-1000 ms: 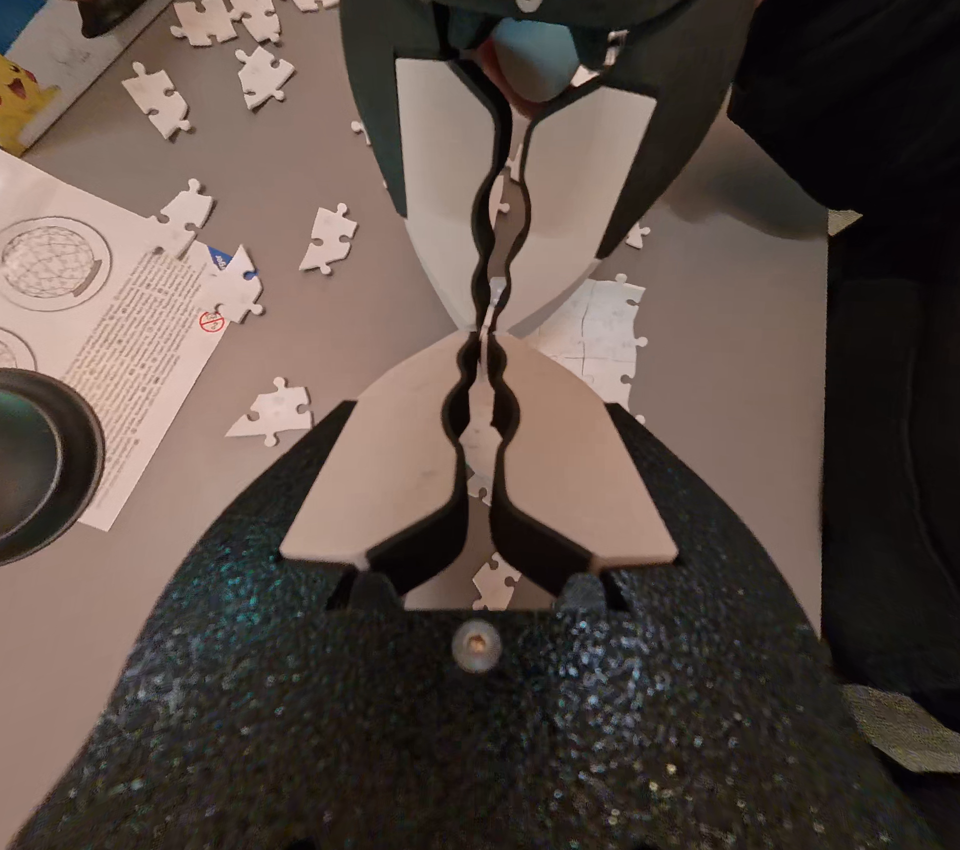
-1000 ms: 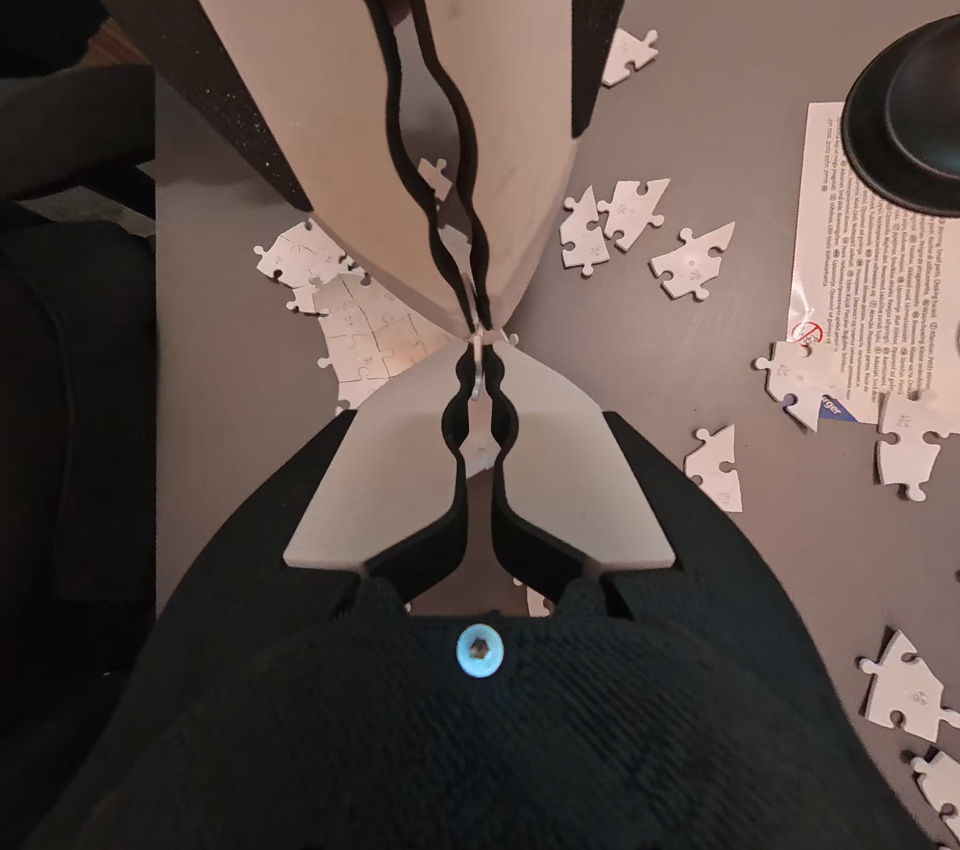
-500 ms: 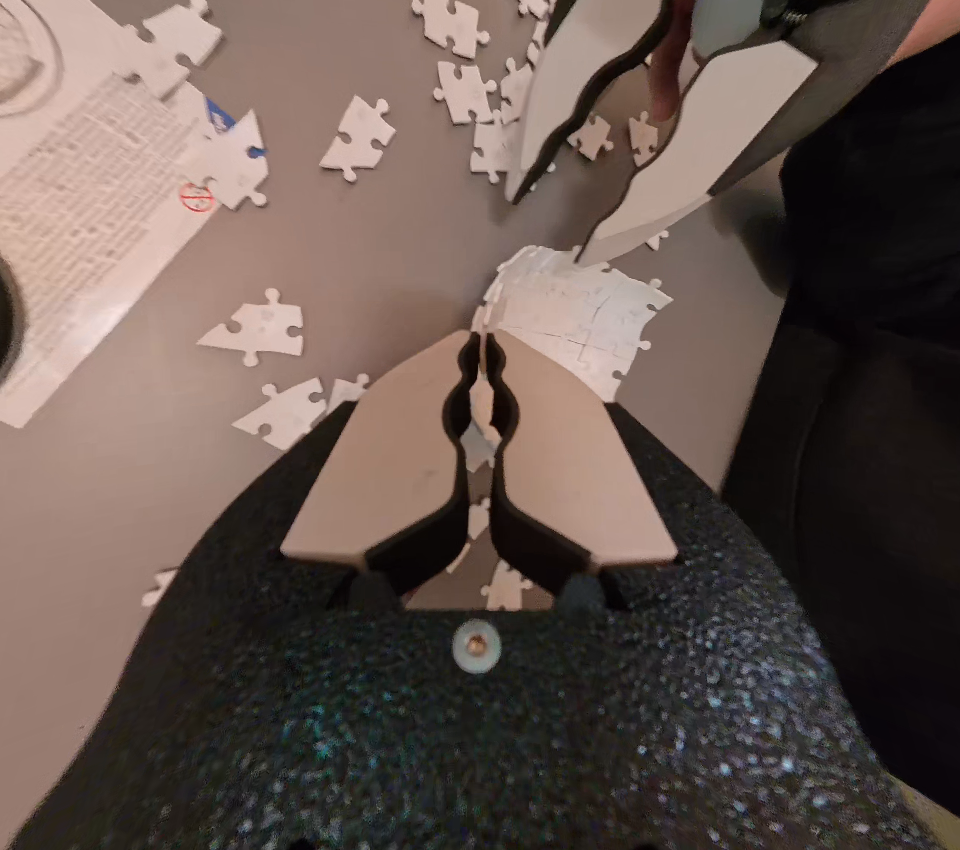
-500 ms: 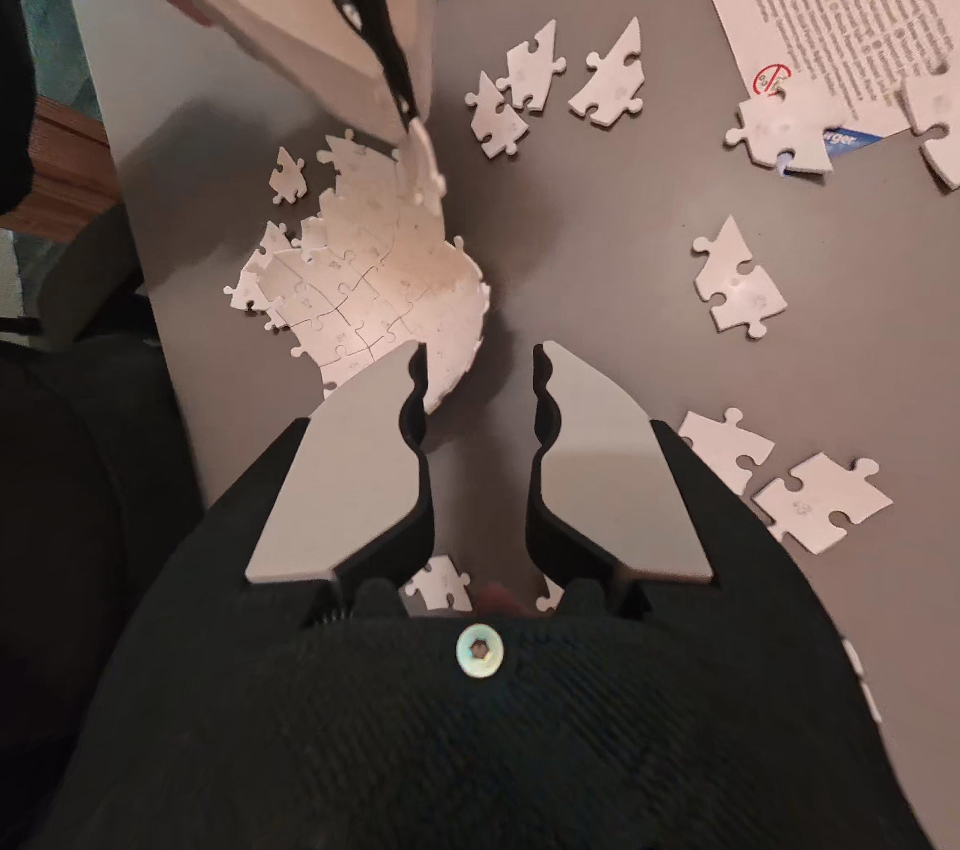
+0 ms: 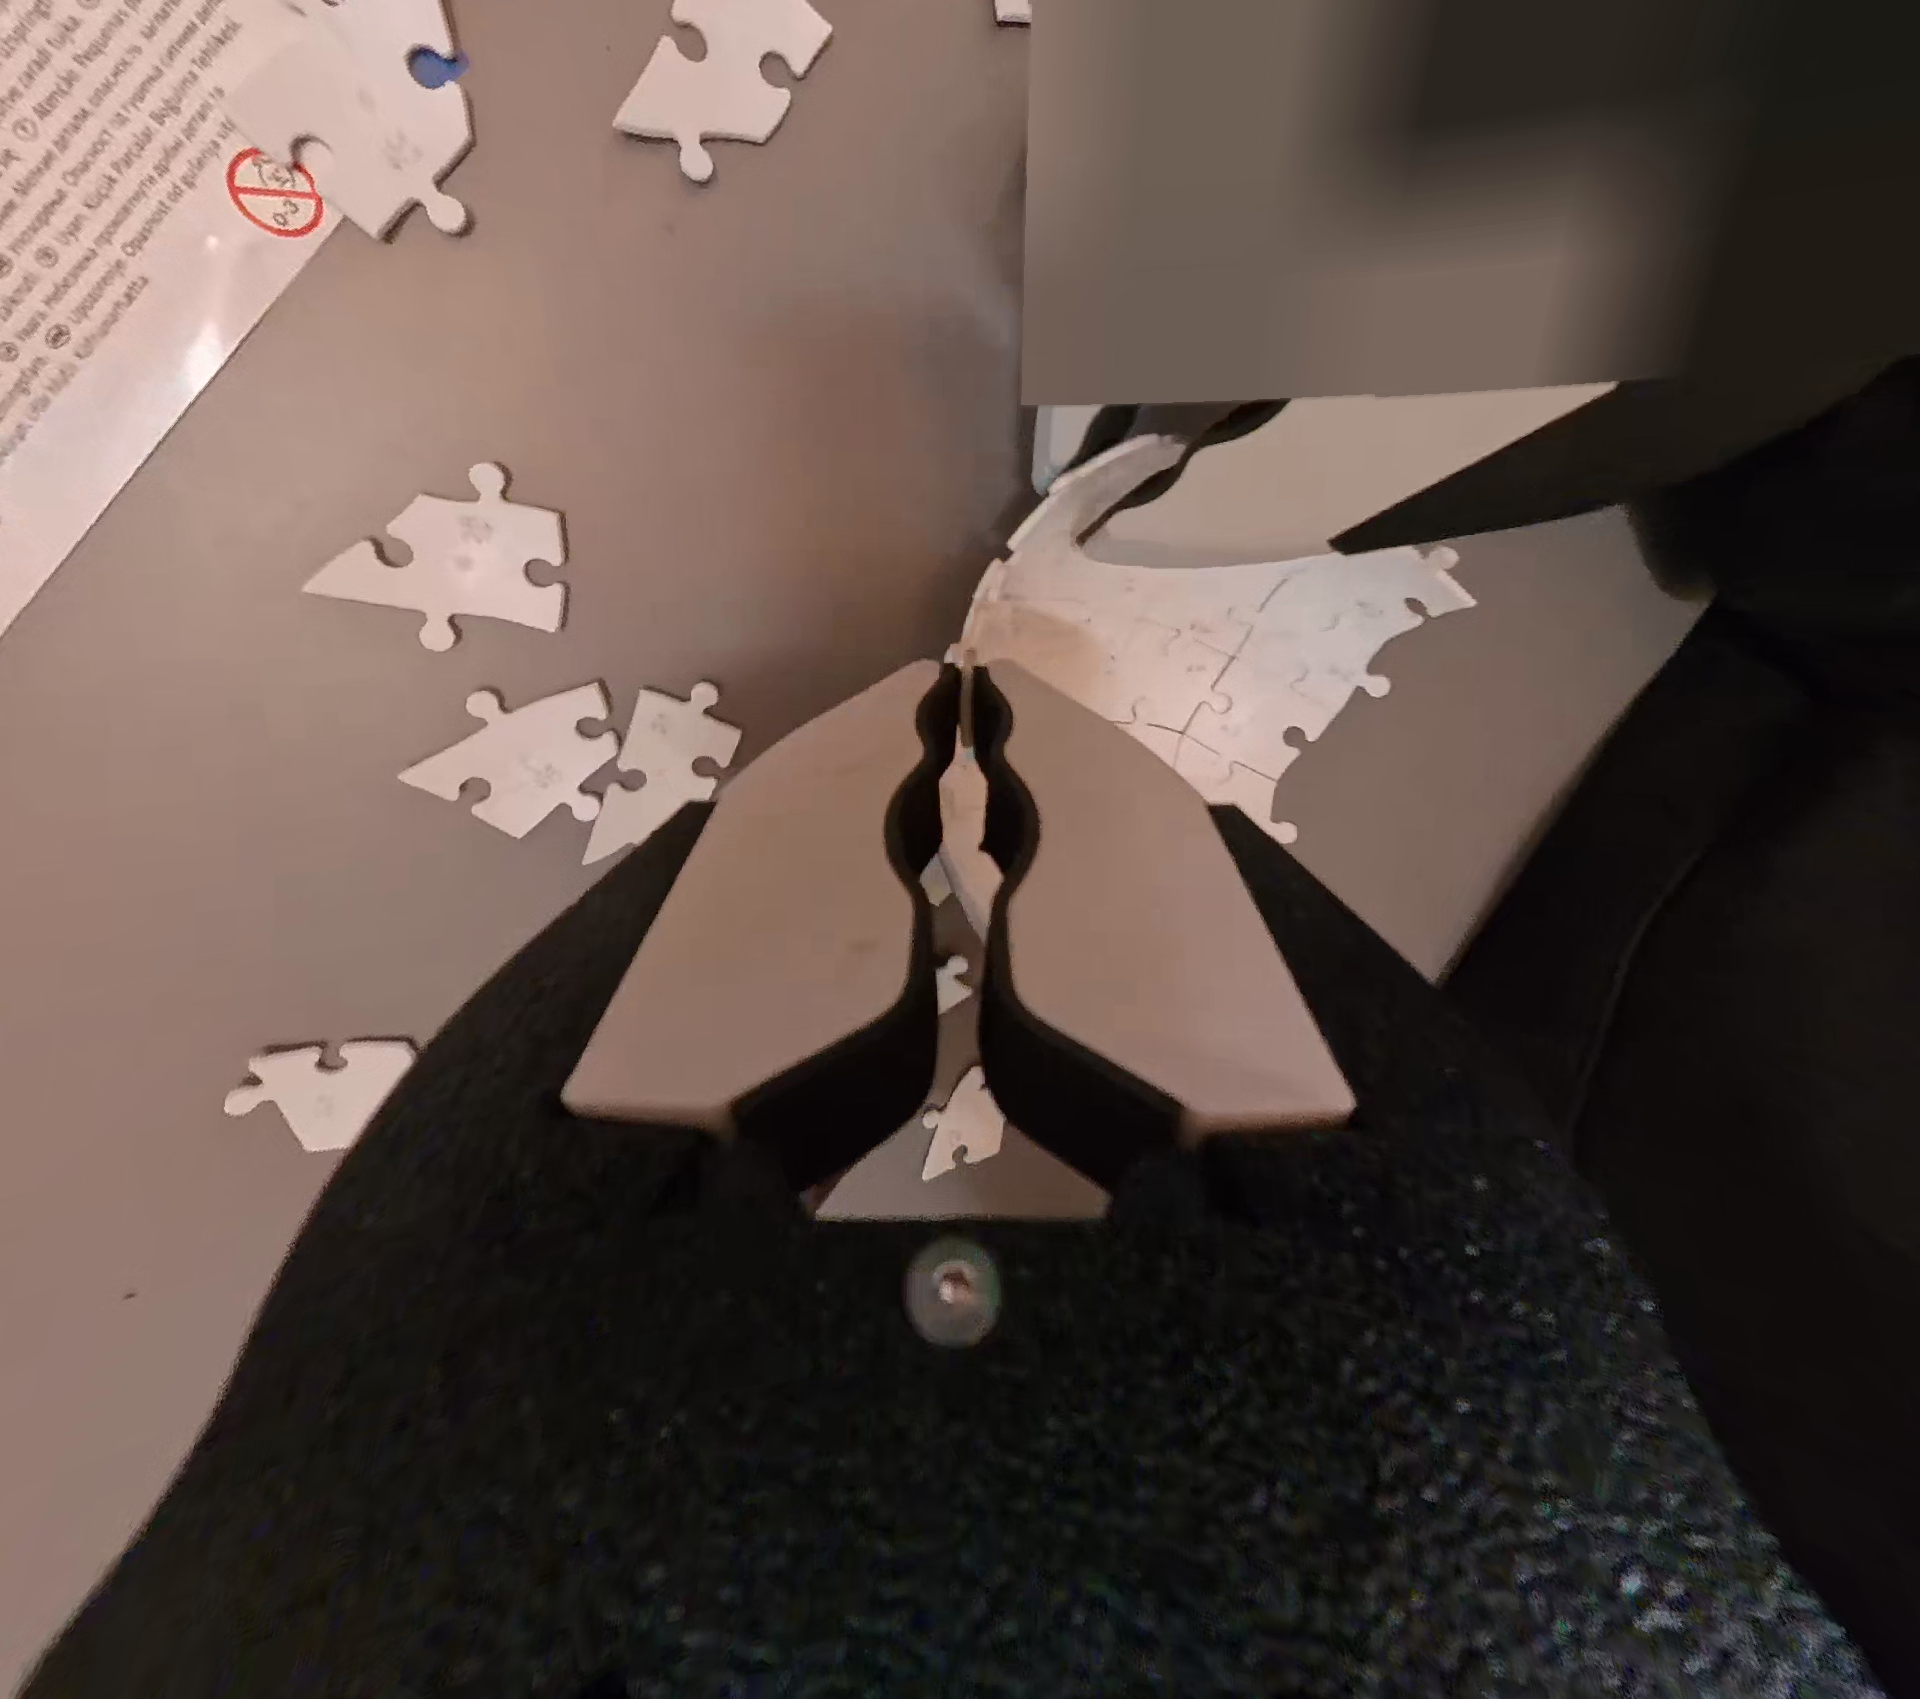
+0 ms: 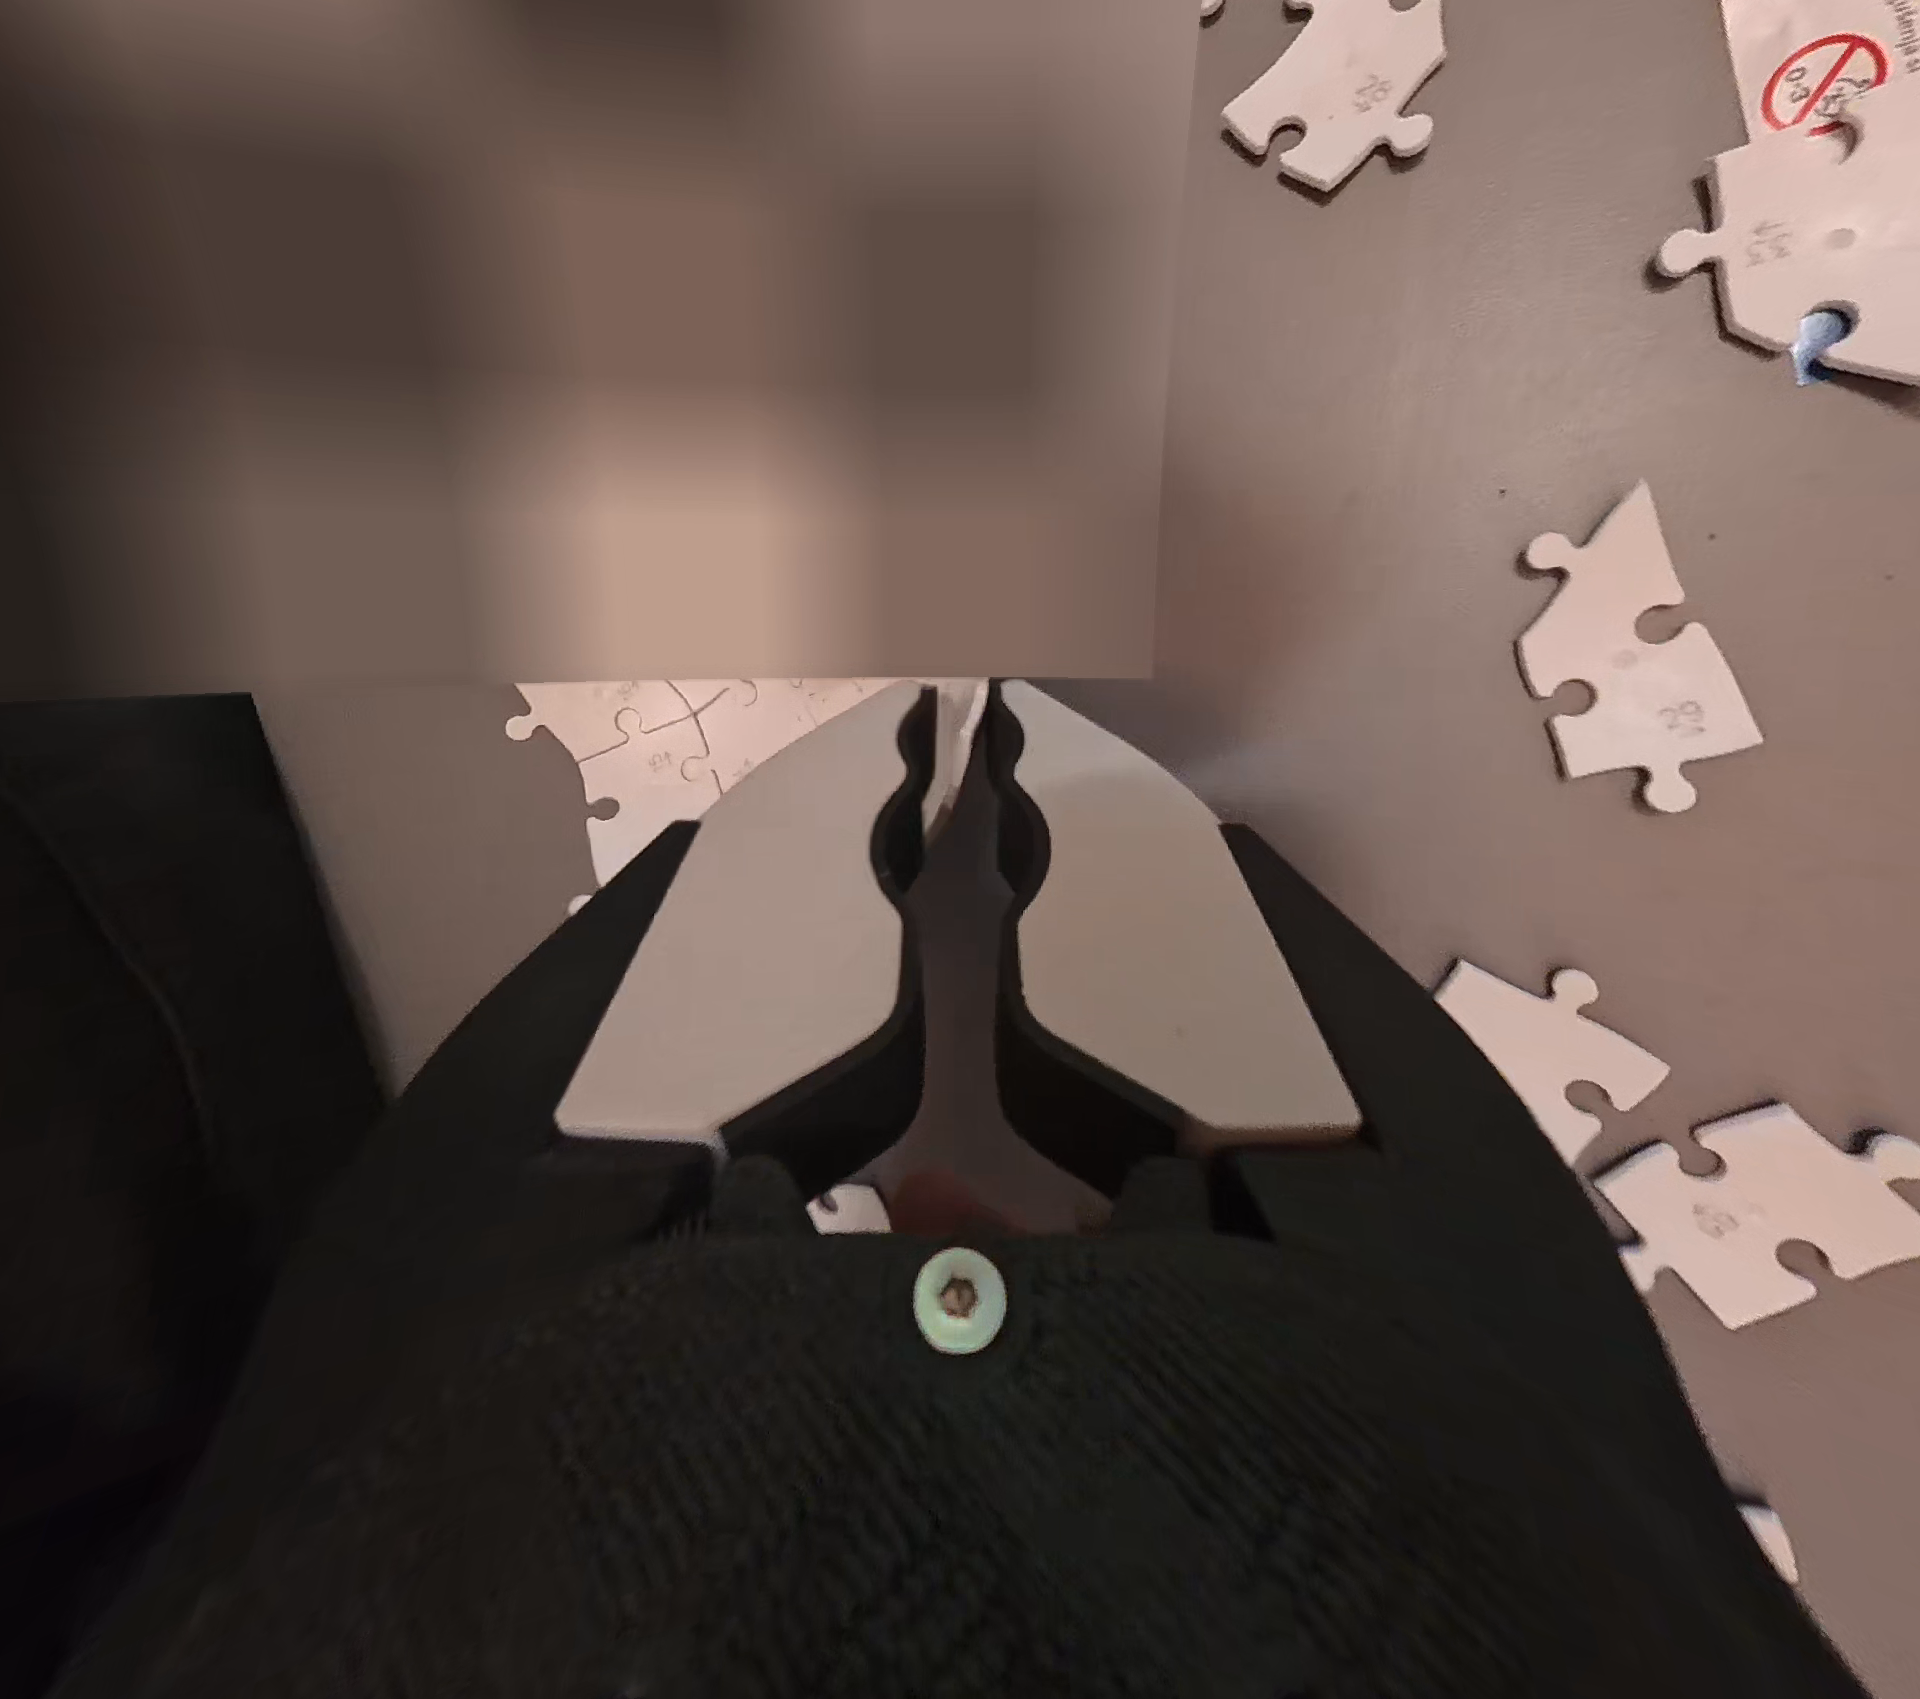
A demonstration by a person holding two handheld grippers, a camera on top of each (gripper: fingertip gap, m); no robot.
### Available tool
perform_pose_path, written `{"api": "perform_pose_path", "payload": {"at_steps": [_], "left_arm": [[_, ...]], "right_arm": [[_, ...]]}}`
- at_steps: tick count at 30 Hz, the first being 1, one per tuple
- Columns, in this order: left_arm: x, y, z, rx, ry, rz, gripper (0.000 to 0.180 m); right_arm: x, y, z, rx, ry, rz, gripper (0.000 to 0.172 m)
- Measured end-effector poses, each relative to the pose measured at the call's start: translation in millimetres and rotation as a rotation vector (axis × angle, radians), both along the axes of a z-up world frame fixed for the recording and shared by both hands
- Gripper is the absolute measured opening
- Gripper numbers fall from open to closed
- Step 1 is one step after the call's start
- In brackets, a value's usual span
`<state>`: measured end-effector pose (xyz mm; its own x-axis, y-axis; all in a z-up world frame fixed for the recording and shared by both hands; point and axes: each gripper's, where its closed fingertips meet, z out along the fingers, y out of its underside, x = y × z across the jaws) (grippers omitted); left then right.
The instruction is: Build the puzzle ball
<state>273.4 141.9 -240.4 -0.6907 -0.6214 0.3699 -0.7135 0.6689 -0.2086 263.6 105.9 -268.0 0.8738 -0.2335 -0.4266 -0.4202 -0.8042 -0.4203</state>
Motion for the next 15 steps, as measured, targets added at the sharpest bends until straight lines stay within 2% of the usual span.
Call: {"api": "perform_pose_path", "payload": {"at_steps": [15], "left_arm": [[-6.0, 5.0, -9.7, 0.091, -0.042, 0.009, 0.001]], "right_arm": [[-0.3, 3.1, 0.5, -0.019, -0.030, 0.021, 0.005]]}}
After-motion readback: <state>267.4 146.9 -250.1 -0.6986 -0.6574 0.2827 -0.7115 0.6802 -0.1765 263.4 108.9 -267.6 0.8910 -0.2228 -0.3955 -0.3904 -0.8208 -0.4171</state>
